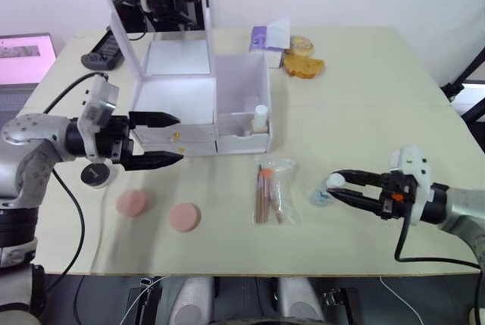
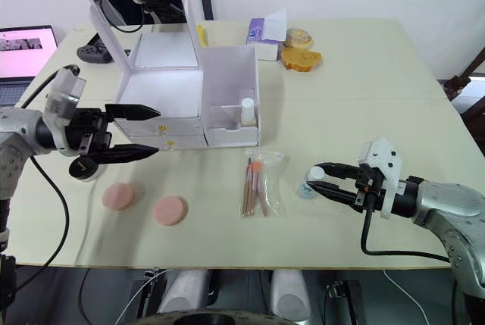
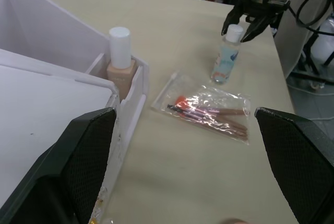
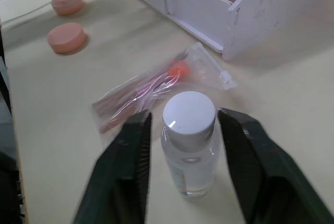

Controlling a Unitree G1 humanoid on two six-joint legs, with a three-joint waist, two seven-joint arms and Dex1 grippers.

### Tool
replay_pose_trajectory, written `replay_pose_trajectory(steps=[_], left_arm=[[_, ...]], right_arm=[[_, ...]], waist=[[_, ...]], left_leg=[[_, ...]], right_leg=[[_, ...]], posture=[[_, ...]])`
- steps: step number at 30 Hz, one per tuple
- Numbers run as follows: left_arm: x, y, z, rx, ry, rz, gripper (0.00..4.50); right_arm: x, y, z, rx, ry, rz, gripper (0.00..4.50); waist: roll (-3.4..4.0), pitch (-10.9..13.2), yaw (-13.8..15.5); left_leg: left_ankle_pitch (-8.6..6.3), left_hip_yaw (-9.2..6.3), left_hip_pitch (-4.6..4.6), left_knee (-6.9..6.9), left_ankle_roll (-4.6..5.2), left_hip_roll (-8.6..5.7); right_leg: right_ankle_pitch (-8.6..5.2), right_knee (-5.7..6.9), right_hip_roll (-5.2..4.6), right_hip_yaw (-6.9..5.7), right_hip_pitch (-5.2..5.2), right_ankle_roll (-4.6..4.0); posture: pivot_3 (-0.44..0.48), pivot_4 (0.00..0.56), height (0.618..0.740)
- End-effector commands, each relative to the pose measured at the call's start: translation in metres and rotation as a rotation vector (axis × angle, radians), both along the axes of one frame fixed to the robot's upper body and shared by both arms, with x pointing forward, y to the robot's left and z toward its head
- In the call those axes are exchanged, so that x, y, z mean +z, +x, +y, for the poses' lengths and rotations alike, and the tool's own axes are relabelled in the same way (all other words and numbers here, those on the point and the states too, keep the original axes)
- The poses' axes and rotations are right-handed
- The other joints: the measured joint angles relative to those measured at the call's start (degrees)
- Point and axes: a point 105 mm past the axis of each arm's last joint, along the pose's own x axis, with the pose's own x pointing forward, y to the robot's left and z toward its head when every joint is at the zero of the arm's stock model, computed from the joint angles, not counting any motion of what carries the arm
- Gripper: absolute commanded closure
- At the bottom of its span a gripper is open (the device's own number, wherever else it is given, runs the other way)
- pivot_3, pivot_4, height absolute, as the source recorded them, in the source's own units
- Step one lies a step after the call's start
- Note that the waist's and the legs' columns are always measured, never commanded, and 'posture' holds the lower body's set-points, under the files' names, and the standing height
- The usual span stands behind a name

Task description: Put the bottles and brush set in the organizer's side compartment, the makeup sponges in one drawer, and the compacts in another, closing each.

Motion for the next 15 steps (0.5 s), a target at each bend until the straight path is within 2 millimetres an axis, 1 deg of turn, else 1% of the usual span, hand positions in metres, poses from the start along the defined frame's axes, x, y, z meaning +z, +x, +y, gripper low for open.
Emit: replay_pose_trajectory(steps=[1, 5, 7, 9, 10, 15], left_arm=[[0.01, -0.0017, -0.0015, -0.007, 0.006, -0.038, 0.0], [0.0112, 0.0, -0.0023, -0.007, 0.003, -0.042, 0.0], [0.0119, 0.0009, -0.0023, -0.007, 0.001, -0.043, 0.0], [0.0119, 0.0018, -0.0021, -0.007, 0.002, -0.044, 0.0], [0.012, 0.0026, -0.002, -0.007, 0.001, -0.045, 0.0], [0.0129, 0.0037, -0.002, -0.009, -0.004, -0.046, 0.0]], right_arm=[[0.0022, -0.0004, -0.0007, 0.001, 0.0, -0.036, 2.23], [-0.0008, -0.0013, -0.0026, 0.001, 0.001, -0.032, 2.23], [-0.0015, -0.0015, -0.003, -0.001, 0.002, -0.031, 2.79], [-0.0014, -0.0005, -0.0033, -0.007, 0.004, -0.036, 3.56], [-0.0011, -0.0002, -0.0027, -0.008, 0.009, -0.037, 3.88], [0.0036, -0.0011, 0.0021, 0.01, 0.024, -0.046, 3.88]], waist=[[0.0, 0.0, 0.0], [0.0, 0.0, -0.02], [0.0, 0.0, -0.06], [0.0, 0.0, -0.03], [0.0, 0.0, -0.01], [0.0, 0.0, -0.07]], left_leg=[[0.0, 0.0, 0.0, 0.0, 0.0, 0.0], [0.0, 0.0, 0.0, 0.0, 0.0, 0.0], [0.0, 0.0, 0.0, 0.0, 0.0, 0.0], [0.0, 0.0, 0.01, 0.0, 0.0, 0.0], [0.0, -0.01, 0.01, 0.0, 0.0, 0.0], [0.0, -0.01, 0.02, 0.0, 0.0, 0.0]], right_leg=[[0.0, 0.0, 0.0, 0.0, 0.0, 0.0], [0.0, 0.0, 0.0, 0.0, 0.0, 0.0], [0.0, 0.0, 0.0, 0.0, 0.0, 0.0], [0.0, 0.0, 0.0, 0.0, 0.0, 0.0], [0.0, 0.0, 0.01, 0.0, 0.01, 0.0], [0.0, 0.0, 0.01, 0.0, 0.01, 0.0]], posture=[[0.0, 0.15, 0.74], [0.0, 0.15, 0.74], [0.0, 0.15, 0.74], [0.0, 0.15, 0.74], [0.0, 0.15, 0.74], [0.0, 0.15, 0.74]])
